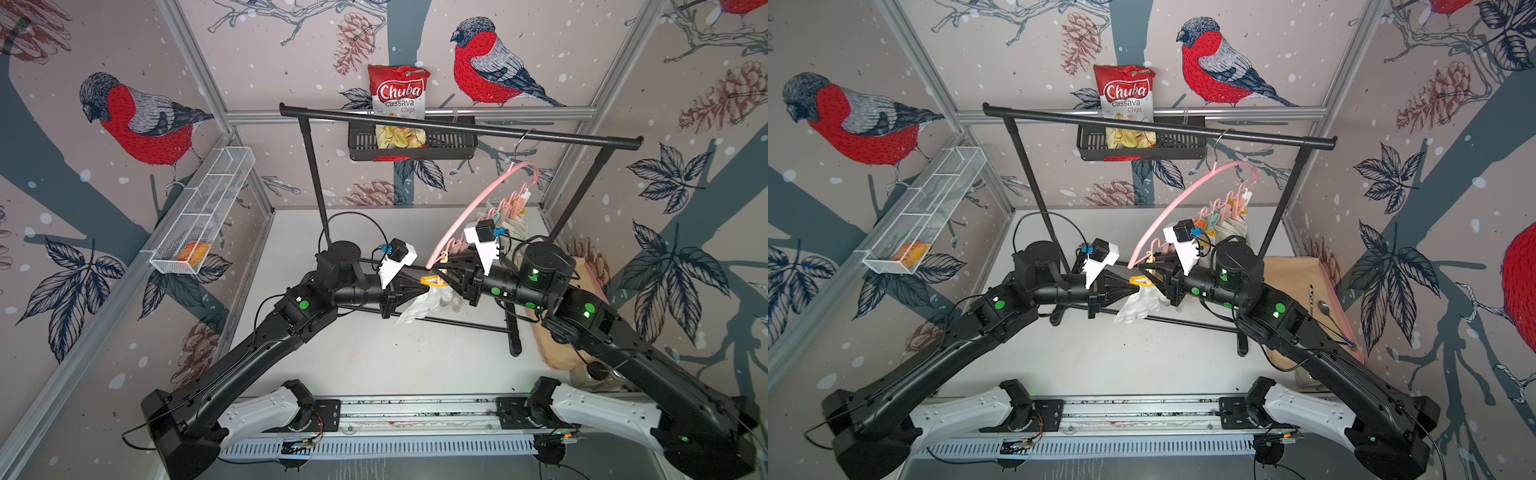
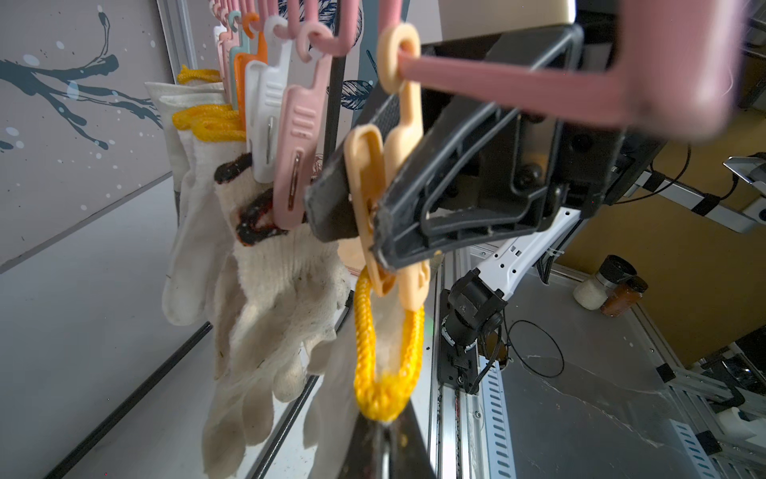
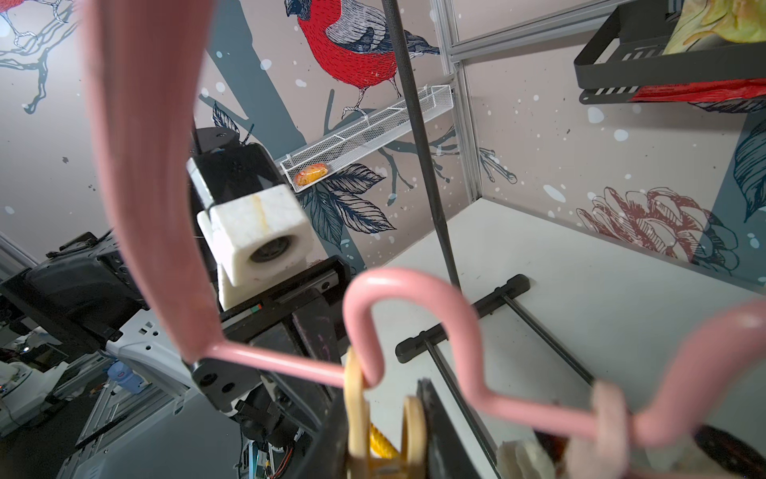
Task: Clip the gloves onto a hanger to dry
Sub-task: Clamp the glove onto the hanger.
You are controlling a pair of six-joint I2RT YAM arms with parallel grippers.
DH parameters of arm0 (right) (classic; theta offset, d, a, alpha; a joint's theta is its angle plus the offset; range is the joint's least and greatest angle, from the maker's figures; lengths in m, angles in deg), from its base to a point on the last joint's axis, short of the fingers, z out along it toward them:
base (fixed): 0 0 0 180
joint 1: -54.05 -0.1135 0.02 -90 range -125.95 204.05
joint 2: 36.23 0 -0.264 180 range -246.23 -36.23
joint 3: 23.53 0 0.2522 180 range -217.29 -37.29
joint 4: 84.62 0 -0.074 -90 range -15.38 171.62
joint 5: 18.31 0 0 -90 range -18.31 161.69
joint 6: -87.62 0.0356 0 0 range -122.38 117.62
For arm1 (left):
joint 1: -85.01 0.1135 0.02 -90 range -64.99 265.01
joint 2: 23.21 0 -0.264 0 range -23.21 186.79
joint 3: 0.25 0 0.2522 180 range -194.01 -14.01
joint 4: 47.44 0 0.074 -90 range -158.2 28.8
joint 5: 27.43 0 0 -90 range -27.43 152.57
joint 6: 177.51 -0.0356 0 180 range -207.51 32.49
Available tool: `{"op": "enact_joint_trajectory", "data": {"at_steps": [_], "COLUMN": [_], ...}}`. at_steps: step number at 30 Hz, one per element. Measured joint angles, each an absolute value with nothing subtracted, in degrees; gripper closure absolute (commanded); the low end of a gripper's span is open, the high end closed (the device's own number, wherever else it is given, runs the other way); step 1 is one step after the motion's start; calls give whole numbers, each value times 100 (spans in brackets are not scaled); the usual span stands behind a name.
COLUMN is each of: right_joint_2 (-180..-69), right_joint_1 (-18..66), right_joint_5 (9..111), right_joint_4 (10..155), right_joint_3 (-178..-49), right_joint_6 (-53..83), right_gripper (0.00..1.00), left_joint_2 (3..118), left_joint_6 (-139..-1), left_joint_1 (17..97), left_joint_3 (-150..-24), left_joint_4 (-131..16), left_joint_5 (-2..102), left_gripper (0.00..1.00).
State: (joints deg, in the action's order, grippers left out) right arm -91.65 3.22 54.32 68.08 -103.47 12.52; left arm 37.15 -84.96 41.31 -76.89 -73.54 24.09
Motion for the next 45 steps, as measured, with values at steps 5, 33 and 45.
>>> {"op": "enact_joint_trajectory", "data": {"at_steps": [5,33,45], "right_joint_2": [-9165,-9198,-9200], "right_joint_1": [322,348,348], "right_joint_5": [5432,5303,5198], "right_joint_4": [6801,6862,7048], "right_joint_3": [-10294,-10427,-10224], "right_joint_6": [1252,1282,1400], "right_gripper": [81,82,83], "left_joint_2": [3730,3852,3959], "left_joint_6": [-8568,-8601,-8647], "left_joint_1": [4125,4101,4101], "left_joint_3": [-7796,-7732,-8016], "left_joint_4": [-7405,-7479,-7514], "left_joint_5": [2417,2511,2516], "left_gripper": [100,100,100]}}
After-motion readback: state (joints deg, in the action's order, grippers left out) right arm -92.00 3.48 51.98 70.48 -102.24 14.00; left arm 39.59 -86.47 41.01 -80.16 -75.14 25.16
